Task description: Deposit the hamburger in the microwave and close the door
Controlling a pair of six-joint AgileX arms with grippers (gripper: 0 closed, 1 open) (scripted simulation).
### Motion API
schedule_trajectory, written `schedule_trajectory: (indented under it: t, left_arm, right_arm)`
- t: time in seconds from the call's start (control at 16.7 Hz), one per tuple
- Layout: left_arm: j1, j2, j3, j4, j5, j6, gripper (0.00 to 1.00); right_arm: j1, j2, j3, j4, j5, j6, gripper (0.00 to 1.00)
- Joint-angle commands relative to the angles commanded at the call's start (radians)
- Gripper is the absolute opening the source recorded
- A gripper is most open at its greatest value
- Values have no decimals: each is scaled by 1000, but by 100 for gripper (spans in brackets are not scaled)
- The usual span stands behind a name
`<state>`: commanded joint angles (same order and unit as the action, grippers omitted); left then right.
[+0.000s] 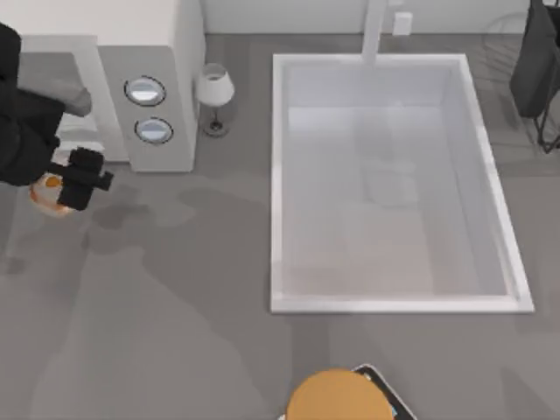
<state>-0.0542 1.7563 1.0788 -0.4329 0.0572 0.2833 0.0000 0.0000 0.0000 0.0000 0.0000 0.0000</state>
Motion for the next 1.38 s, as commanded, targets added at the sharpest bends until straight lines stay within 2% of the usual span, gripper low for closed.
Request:
schedule_trajectory:
  t: [0.48, 0.78, 1.02, 1.38]
  left_arm:
    - [156, 201, -131, 804, 53, -117, 0]
    - [196, 296, -202, 1172, 100, -177, 0]
    - [209, 332, -224, 1305, 124, -205, 0]
    - [204, 331, -221, 1310, 124, -204, 0]
  right_arm:
    - [0, 0, 0, 0, 0, 0, 100]
    - [0, 0, 0, 0, 0, 0, 100]
    - [0, 0, 0, 0, 0, 0, 100]
    - [0, 0, 0, 0, 0, 0, 100]
